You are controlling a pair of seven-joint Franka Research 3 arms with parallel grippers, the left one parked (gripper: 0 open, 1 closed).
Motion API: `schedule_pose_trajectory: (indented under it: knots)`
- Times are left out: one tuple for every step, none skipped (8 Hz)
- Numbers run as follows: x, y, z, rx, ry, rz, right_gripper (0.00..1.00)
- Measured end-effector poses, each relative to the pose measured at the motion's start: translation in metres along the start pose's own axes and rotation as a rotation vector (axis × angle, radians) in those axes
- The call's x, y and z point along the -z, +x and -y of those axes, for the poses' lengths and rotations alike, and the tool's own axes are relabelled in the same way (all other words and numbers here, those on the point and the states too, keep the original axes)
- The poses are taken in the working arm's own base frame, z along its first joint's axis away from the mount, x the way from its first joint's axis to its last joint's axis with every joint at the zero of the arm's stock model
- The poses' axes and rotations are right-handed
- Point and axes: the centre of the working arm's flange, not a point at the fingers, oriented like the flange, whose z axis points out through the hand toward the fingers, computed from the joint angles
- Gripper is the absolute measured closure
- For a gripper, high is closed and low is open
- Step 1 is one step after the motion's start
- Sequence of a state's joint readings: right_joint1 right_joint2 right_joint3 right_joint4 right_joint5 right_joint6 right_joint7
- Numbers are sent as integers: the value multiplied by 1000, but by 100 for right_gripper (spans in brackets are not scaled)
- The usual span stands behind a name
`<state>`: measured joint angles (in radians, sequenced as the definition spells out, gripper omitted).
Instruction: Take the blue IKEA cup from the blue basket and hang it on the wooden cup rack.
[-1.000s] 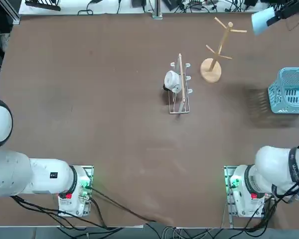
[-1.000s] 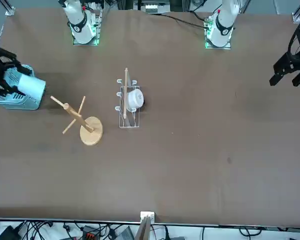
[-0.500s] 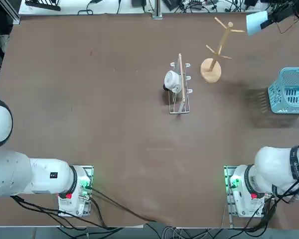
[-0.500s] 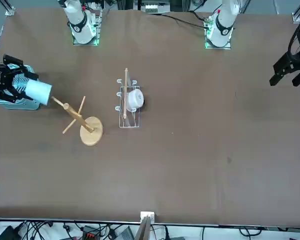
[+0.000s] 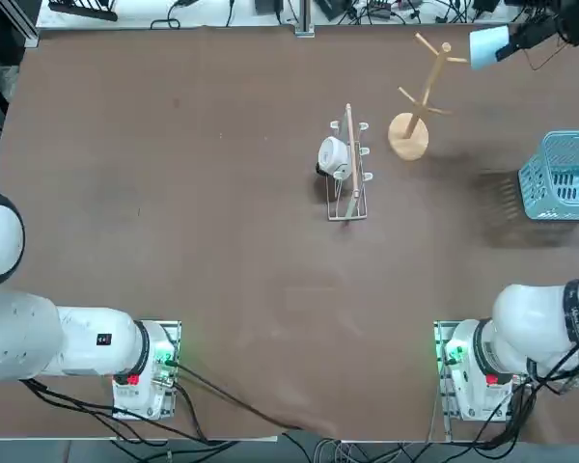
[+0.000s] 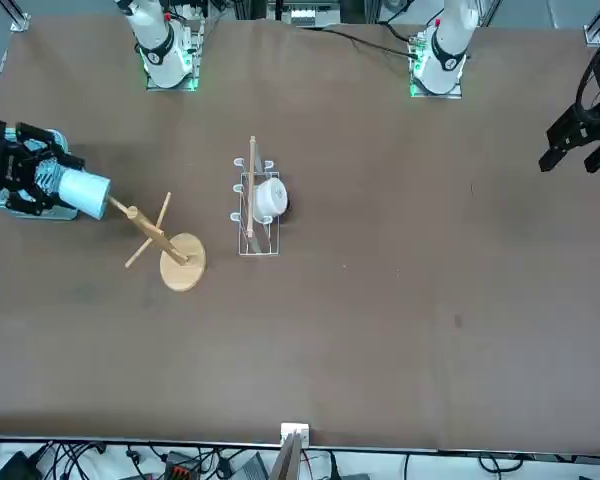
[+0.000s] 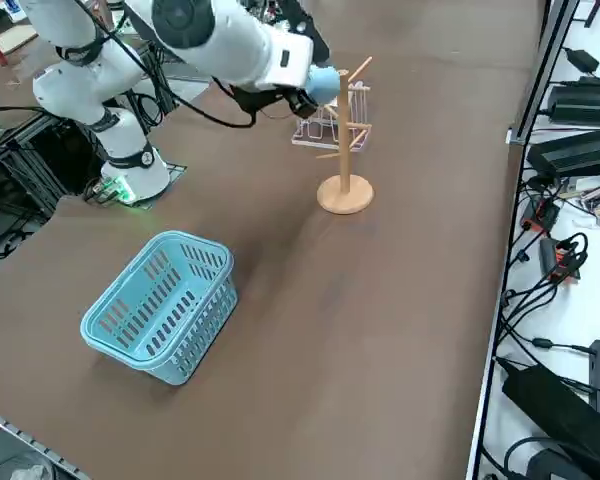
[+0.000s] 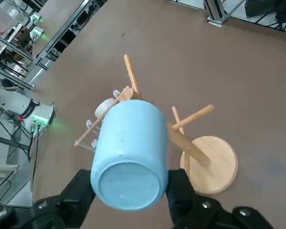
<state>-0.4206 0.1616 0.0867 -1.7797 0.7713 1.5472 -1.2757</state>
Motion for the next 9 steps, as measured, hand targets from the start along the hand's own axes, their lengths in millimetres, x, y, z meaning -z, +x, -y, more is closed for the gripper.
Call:
schedule_pose_trajectory:
  knots:
    - [-7,1,-5,1,2,2,16]
    - [-15,5,-7,5,13,-3,16]
    - [-21,9,-7,7,27,-13,16]
    - [-26,11,-9,5,39,-20,19]
    - [-29,11,-11,4,43,-22,19]
    - [-31,12,-12,4,42,-22,20]
    - [-33,12,-13,4,40,-22,18]
    - [-34,12,-15,2,40,-22,16]
    - [-35,12,-16,0,41,-23,11]
